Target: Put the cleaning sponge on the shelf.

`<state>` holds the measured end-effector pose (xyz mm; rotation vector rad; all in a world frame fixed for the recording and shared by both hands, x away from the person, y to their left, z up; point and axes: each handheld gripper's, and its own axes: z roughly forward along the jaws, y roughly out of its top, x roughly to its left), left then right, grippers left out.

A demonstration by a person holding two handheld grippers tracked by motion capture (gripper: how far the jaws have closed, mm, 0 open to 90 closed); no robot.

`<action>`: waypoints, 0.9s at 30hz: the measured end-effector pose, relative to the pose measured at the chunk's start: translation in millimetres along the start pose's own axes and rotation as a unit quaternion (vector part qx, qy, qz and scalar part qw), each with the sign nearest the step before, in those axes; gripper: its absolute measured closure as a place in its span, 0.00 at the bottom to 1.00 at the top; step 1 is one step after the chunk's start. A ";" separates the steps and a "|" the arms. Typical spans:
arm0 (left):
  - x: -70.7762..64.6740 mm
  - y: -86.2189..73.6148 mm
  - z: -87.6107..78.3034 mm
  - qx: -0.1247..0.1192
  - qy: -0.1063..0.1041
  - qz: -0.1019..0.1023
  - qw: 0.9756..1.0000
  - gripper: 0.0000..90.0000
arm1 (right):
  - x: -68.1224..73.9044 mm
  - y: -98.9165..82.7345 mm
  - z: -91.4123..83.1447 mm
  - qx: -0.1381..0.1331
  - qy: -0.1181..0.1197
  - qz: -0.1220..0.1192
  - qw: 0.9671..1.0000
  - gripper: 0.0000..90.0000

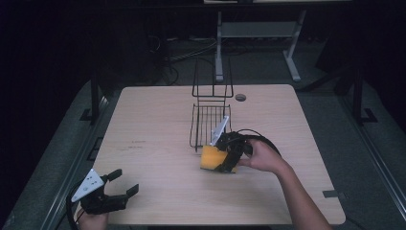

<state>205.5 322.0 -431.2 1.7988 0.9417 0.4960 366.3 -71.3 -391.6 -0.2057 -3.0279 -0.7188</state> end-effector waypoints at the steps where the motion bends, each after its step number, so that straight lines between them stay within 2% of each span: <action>1: -0.2 0.0 0.0 -0.001 0.000 0.000 1.000 0.14 | -1.5 1.3 0.0 -0.001 -0.002 -0.004 1.000 0.24; 16: -0.4 0.3 0.1 -0.001 -0.001 0.000 1.000 0.14 | -16.4 13.2 -3.2 -0.007 0.004 -0.001 1.000 0.24; 19: -0.1 0.3 0.1 -0.001 -0.001 0.000 1.000 0.14 | -18.2 14.8 -2.3 0.001 -0.001 -0.001 1.000 0.24; 27: 0.5 0.3 -0.6 -0.001 0.000 0.002 1.000 0.14 | -27.9 21.2 -3.0 -0.001 -0.002 -0.003 1.000 0.24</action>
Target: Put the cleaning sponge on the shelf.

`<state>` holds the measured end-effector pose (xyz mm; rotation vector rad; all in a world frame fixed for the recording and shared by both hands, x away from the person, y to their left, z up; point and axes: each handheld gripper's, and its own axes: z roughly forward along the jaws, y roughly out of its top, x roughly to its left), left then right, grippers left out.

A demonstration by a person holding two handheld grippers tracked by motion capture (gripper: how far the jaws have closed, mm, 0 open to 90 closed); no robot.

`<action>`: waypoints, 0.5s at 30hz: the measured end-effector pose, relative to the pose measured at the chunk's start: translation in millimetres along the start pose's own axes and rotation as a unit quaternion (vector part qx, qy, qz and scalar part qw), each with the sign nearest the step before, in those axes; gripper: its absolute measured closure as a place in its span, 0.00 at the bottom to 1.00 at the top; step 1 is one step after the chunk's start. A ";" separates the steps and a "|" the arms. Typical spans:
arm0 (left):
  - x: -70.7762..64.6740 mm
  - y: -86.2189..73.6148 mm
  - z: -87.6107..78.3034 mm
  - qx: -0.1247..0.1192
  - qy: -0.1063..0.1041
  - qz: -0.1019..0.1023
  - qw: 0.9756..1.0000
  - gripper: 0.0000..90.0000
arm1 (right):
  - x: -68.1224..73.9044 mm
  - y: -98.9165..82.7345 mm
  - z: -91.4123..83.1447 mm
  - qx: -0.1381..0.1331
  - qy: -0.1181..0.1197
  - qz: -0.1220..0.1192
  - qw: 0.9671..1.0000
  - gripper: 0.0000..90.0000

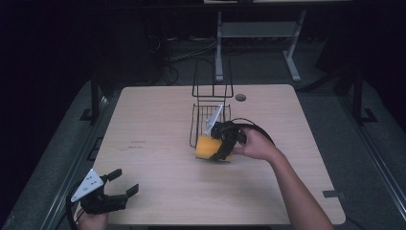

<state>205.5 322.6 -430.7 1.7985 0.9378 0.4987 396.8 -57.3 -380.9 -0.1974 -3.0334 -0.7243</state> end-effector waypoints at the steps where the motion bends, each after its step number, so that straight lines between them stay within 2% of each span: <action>1: 0.1 0.0 0.0 0.000 0.000 0.000 1.000 0.14 | -2.4 0.8 0.9 0.003 0.001 0.001 1.000 0.24; 5: 0.4 -0.2 1.0 0.001 0.000 -0.002 1.000 0.14 | -9.1 4.4 2.2 0.012 0.000 0.001 1.000 0.24; 7: 0.5 -0.2 1.1 0.000 -0.001 -0.003 1.000 0.14 | -14.2 5.3 2.1 0.003 0.008 0.006 1.000 0.24; 13: 1.4 -0.4 0.8 0.001 0.000 -0.003 1.000 0.14 | -23.6 7.9 5.9 0.021 0.002 0.013 1.000 0.24; 15: 1.3 -0.4 1.0 0.001 -0.001 -0.003 1.000 0.14 | -25.8 8.5 7.3 0.015 0.008 0.013 1.000 0.24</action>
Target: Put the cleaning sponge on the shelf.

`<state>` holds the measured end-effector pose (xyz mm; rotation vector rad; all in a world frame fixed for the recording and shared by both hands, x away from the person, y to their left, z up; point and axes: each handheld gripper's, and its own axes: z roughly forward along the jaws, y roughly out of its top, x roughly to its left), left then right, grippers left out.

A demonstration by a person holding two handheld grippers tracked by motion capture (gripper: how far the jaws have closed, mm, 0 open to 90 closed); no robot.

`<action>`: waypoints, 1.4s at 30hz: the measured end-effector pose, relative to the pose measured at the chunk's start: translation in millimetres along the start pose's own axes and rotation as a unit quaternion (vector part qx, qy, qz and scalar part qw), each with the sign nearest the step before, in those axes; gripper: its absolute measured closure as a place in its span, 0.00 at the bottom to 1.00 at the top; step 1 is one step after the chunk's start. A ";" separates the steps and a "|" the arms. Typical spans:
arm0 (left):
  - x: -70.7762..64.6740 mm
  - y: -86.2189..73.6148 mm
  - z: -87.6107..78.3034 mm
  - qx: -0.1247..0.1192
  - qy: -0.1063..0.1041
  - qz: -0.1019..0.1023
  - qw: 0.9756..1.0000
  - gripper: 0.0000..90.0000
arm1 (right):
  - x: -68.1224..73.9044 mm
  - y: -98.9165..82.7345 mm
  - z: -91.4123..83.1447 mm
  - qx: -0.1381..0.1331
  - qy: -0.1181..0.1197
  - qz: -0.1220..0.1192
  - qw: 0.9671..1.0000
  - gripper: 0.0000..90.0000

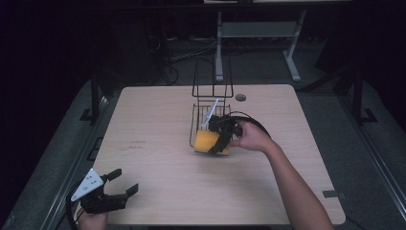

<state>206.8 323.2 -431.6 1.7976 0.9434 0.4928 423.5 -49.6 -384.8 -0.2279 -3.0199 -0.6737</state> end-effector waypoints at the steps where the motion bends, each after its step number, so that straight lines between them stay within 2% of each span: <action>1: -0.1 0.0 0.1 0.000 0.000 0.001 1.000 0.14 | -1.1 0.1 1.2 0.002 -0.001 0.000 1.000 0.24; 5: -0.2 0.0 -0.2 -0.001 0.000 0.000 1.000 0.14 | -6.6 -1.2 4.2 -0.003 -0.001 0.006 1.000 0.24; 15: -1.6 0.7 0.8 -0.001 -0.003 0.002 1.000 0.14 | -17.0 2.0 0.8 0.013 -0.008 0.011 1.000 0.24; 18: -1.1 0.6 0.3 -0.003 -0.003 -0.002 1.000 0.14 | -20.7 3.1 -1.3 0.001 -0.008 0.016 1.000 0.24; 21: -1.0 0.8 0.5 -0.003 -0.003 -0.001 1.000 0.14 | -25.6 4.3 -1.3 0.017 -0.013 0.015 1.000 0.24; 25: -1.0 1.0 1.4 -0.002 -0.004 0.002 1.000 0.14 | -32.2 6.5 -1.0 0.012 -0.004 0.014 1.000 0.24; 28: -1.6 1.1 1.4 -0.003 -0.006 0.000 1.000 0.14 | -38.0 5.6 2.0 0.003 0.003 0.023 1.000 0.24; 31: -1.6 1.3 1.2 -0.003 -0.006 -0.001 1.000 0.14 | -44.3 2.3 6.8 0.010 0.004 0.031 0.999 0.24; 33: -1.1 1.3 1.4 -0.002 -0.007 -0.001 1.000 0.14 | -45.6 2.5 7.7 0.020 -0.006 0.026 0.999 0.24; 39: -0.6 1.2 1.7 -0.004 -0.006 -0.002 1.000 0.14 | -47.4 9.8 4.9 0.021 -0.009 0.013 1.000 0.24; 42: -0.6 1.1 1.0 -0.004 -0.007 -0.003 1.000 0.14 | -50.9 8.5 7.6 0.006 -0.002 0.020 1.000 0.24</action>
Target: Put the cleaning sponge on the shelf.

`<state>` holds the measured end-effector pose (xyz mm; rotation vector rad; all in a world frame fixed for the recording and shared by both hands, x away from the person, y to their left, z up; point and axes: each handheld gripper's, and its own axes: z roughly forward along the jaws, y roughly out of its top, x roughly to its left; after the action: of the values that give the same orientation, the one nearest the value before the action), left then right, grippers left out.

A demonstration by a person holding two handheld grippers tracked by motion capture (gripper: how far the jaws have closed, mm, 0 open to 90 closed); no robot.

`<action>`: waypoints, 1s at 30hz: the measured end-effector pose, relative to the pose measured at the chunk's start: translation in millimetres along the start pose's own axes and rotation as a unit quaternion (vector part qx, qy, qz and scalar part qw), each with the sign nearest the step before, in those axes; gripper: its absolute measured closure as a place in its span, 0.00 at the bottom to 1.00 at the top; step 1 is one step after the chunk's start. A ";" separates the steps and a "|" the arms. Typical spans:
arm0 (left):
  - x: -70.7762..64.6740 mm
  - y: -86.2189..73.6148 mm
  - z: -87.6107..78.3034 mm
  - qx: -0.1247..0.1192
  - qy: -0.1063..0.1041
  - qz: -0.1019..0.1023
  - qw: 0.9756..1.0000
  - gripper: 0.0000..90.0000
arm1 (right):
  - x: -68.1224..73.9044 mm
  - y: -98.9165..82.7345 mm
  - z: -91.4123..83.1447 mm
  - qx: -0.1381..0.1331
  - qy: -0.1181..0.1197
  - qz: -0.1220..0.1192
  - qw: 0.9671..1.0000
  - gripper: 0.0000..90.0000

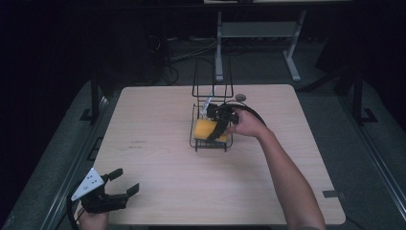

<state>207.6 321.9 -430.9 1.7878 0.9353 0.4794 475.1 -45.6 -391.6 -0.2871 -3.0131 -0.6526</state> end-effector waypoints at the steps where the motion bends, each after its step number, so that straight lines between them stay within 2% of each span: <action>1: 0.2 0.0 -0.1 0.000 0.000 0.000 1.000 0.14 | -1.0 -0.3 1.2 0.004 0.001 -0.001 1.000 0.24; 11: 0.0 0.1 1.5 0.002 -0.001 0.000 1.000 0.14 | -9.8 -4.0 9.2 0.013 0.003 0.005 1.000 0.24; 16: 1.0 0.0 1.2 0.004 -0.001 0.000 1.000 0.14 | -12.4 -2.1 14.2 0.009 0.012 0.005 1.000 0.24; 22: 2.0 -0.4 0.4 0.001 -0.001 -0.001 1.000 0.14 | -18.6 -4.6 17.6 0.010 0.006 0.014 1.000 0.24; 30: 2.1 0.0 0.7 0.002 -0.001 -0.001 1.000 0.14 | -18.4 -5.4 18.4 0.011 0.004 0.011 1.000 0.24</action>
<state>209.4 323.1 -431.4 1.7899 0.9373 0.4738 492.1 -46.0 -412.1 -0.3158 -3.0029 -0.6167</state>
